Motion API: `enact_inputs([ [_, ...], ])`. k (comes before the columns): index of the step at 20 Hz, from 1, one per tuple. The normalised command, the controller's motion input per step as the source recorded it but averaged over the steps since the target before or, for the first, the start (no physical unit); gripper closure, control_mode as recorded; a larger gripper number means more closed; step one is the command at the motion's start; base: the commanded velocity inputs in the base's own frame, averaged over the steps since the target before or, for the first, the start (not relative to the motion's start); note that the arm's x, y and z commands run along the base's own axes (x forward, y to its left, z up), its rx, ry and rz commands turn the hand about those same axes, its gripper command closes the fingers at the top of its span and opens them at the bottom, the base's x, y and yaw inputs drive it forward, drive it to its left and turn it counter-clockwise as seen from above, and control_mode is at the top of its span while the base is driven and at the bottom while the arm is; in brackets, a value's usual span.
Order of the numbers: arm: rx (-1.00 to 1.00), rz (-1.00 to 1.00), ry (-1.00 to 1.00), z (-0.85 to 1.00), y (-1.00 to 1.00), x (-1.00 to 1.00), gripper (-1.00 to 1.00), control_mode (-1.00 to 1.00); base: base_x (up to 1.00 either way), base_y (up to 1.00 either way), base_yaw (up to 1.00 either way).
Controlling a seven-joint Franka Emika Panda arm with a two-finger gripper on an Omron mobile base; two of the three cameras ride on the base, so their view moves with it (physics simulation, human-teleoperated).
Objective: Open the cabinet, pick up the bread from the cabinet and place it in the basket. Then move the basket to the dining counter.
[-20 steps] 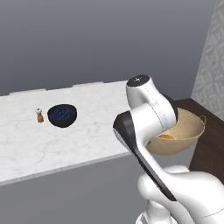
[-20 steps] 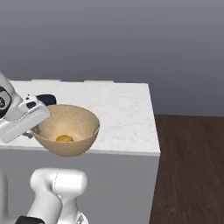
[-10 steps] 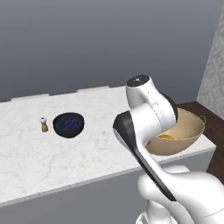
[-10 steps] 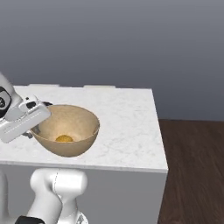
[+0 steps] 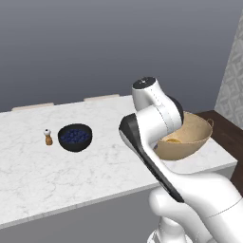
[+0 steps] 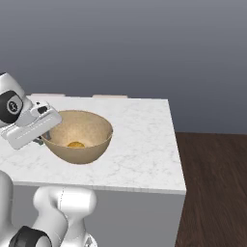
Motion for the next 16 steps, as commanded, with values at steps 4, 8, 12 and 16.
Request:
enact_inputs([
  [4, 0.00, 0.06, 0.00, -0.18, 0.00, 0.96, 1.00, -1.00, 0.00, 0.00, 0.00],
  [8, 0.00, 0.07, 0.00, -0.47, -0.01, 1.00, 1.00, -1.00, 0.00, 0.00, 0.00],
  [12, 0.00, 0.04, 0.00, -0.77, -0.01, 1.00, 1.00, -1.00, 0.00, 0.00, 0.00],
  [16, 0.00, 0.02, 0.00, -0.65, 0.00, 0.89, 1.00, -1.00, 0.00, 0.00, 0.00],
])
